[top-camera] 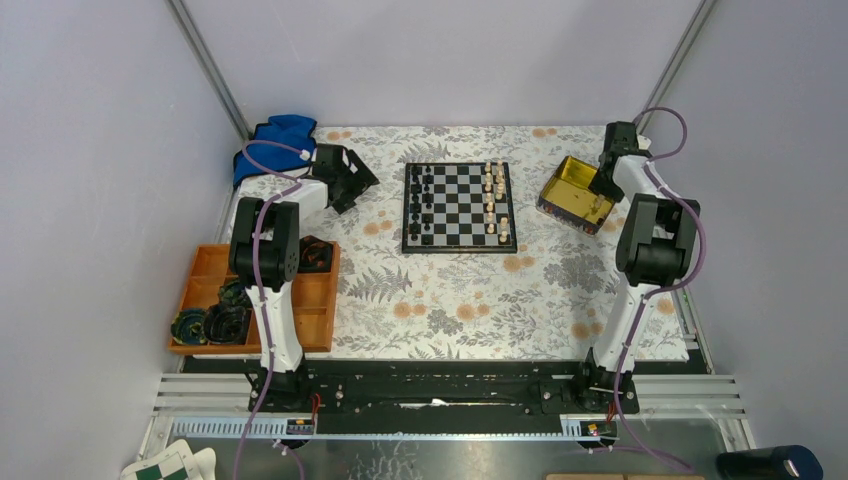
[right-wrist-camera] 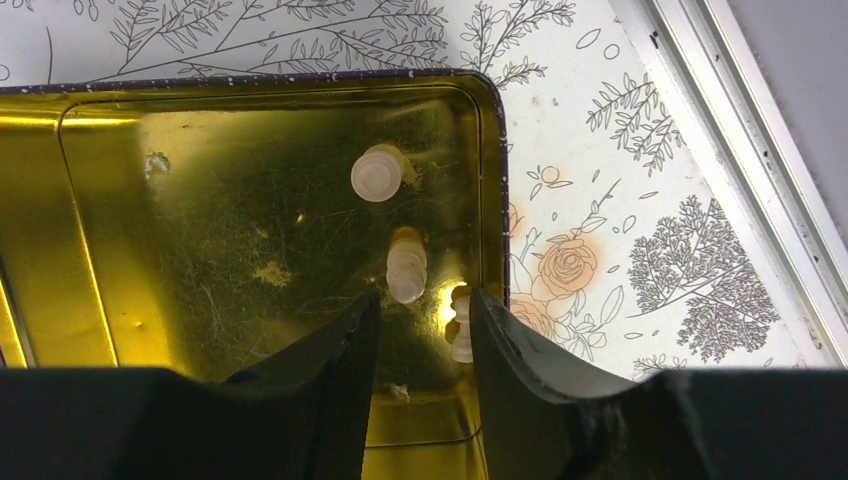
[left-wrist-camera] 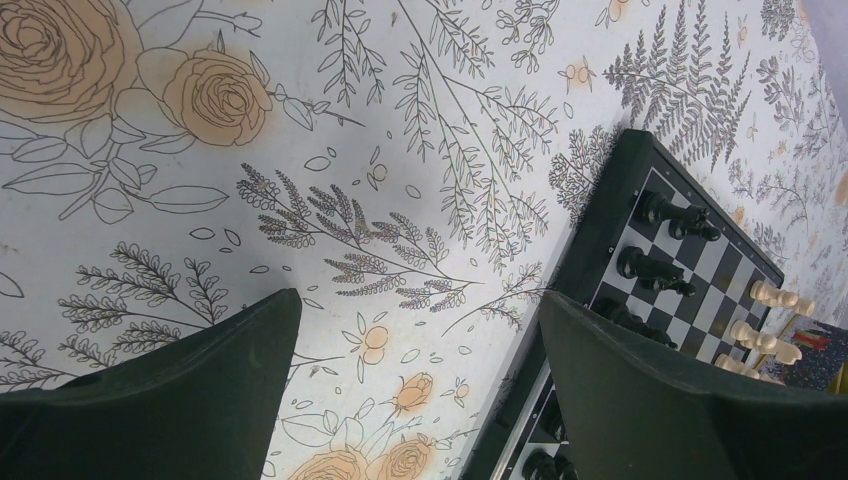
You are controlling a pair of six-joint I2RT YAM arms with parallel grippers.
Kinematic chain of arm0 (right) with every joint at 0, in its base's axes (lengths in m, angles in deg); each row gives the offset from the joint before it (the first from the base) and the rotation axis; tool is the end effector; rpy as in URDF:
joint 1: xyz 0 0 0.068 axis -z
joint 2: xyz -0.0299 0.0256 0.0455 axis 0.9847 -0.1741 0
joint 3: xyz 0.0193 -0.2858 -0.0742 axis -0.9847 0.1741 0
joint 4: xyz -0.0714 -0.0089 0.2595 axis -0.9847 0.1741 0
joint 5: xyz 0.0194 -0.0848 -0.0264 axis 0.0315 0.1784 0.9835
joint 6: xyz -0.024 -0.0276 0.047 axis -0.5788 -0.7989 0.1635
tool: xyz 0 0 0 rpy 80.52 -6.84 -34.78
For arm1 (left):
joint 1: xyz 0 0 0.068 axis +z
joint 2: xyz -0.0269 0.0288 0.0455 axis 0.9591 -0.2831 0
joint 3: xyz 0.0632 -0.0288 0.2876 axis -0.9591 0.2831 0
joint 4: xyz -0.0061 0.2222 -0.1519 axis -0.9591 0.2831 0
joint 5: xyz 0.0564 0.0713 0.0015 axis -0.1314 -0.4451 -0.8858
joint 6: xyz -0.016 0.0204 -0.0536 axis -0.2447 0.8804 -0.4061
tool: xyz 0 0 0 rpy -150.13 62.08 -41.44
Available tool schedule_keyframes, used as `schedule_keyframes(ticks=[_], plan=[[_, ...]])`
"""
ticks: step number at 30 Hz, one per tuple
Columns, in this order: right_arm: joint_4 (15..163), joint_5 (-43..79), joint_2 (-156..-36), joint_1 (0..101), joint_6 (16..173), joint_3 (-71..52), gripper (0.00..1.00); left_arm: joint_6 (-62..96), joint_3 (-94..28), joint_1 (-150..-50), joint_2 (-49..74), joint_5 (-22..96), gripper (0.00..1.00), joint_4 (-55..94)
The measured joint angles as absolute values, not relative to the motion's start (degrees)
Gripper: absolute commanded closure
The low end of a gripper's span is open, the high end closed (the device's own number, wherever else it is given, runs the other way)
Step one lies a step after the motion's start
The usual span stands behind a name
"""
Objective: Set up the chess pieces on the board
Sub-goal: Pick up the chess piece from the storage box.
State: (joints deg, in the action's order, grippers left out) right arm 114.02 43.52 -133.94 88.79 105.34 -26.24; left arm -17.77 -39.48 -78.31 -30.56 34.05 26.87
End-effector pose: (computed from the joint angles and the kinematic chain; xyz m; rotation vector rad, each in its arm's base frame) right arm 0.4762 -0.0874 0.2153 0.6901 2.3471 -0.3205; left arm 0.4705 -0.0430 0.1648 -0.8297 2.2830 -0.5283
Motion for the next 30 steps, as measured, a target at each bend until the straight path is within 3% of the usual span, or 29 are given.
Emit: schedule_keyframes(ticks=[20,30], plan=[[113.98,42.30,-137.94,88.99,105.18,-29.35,0.69,-17.25,-39.82,-78.31,-30.69,34.05,0.01,27.22],[114.00,41.93,-138.86,89.03,105.05,-30.13,0.92,-16.68,-40.46,-78.31,-31.04,33.96,0.01,27.55]])
